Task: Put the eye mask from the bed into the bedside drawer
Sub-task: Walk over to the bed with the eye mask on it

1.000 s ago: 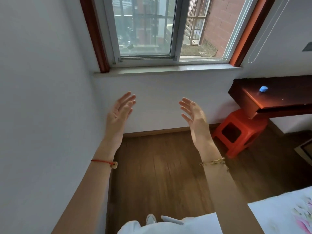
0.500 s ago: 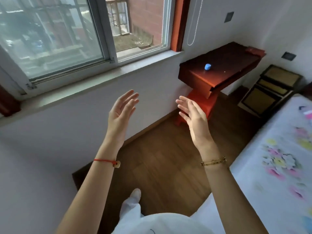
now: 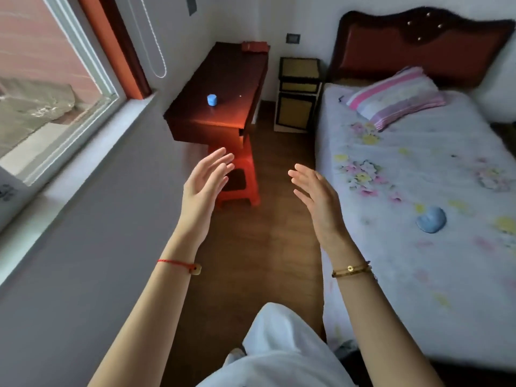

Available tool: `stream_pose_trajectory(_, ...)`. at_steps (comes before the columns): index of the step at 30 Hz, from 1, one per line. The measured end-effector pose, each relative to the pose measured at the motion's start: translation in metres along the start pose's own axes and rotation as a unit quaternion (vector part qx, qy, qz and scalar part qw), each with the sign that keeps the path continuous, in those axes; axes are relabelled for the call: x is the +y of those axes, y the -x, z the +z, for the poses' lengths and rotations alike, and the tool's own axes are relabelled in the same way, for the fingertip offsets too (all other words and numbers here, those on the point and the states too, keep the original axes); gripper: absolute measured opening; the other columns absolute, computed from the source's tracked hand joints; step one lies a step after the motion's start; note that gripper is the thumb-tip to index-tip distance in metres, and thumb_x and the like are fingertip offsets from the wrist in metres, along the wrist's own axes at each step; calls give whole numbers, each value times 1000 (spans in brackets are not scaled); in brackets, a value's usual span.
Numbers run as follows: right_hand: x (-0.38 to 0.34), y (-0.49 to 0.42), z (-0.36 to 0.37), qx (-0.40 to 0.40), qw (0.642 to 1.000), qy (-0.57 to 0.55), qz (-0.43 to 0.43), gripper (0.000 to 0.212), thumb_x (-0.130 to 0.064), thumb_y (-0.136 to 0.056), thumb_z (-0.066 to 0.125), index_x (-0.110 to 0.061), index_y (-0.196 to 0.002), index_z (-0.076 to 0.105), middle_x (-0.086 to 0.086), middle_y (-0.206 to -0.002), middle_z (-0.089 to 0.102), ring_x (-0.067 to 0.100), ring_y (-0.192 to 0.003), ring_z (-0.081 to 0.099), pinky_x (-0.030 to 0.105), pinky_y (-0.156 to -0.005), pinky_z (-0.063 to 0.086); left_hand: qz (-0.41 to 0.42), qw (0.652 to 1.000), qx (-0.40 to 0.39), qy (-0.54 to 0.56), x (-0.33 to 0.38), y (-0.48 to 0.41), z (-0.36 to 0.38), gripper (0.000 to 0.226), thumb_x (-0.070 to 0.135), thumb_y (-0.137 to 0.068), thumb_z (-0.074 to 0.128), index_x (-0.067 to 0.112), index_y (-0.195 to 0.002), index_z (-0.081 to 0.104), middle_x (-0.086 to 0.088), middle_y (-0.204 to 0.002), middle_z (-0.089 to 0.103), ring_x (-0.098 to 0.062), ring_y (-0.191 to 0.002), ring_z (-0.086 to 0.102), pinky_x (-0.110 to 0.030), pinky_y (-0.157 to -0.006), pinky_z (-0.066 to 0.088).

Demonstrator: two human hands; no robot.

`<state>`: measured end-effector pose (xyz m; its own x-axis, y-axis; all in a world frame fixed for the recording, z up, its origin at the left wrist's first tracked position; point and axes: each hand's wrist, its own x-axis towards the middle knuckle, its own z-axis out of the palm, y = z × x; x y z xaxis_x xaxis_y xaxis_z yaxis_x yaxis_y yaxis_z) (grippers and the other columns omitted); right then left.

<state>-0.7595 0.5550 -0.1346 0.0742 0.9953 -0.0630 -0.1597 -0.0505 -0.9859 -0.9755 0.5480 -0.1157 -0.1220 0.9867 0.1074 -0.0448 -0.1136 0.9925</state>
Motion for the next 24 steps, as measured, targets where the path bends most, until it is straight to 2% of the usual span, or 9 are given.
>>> stream_pose_trajectory(7,-1,-25,-48,148,989,-23,-11,28,-34,-94,51,-24,-113,70,0,-120,73,12,-119,64,38,-108,46,-33,991,-130,23,-19,-73,53,41,23,-103,53,17,-143,55,-3,-140,65,-16,-130,62,-41,-115,44)
stream_pose_trajectory(11,-7,-54,-81,209,978,-18,-19,33,-27,-97,48,-14,-121,67,6,-125,70,14,-119,64,41,-109,45,-41,981,-186,38,-28,-117,101,41,21,-103,53,14,-144,54,-4,-139,66,-14,-128,63,-38,-114,45)
stream_pose_trajectory(15,-20,-93,-119,243,969,-21,-29,28,-28,-99,46,-23,-113,70,-4,-117,73,10,-118,64,38,-109,45,-46,970,-233,48,-33,-162,159,40,21,-102,54,15,-142,56,-4,-139,66,-15,-128,64,-39,-115,44)
stream_pose_trajectory(20,-42,-143,-178,291,956,-17,-41,28,-29,-100,44,-23,-118,66,-8,-115,72,6,-116,64,34,-106,48,-49,958,-276,61,-33,-223,245,32,25,-98,58,24,-130,63,-4,-134,69,-17,-126,65,-41,-115,44)
stream_pose_trajectory(24,-56,-174,-226,333,941,-13,-53,36,-29,-102,42,-15,-129,61,2,-129,67,11,-122,61,32,-106,46,-55,946,-311,68,-37,-265,312,32,28,-97,60,25,-129,65,-3,-133,70,-14,-122,67,-41,-114,45)
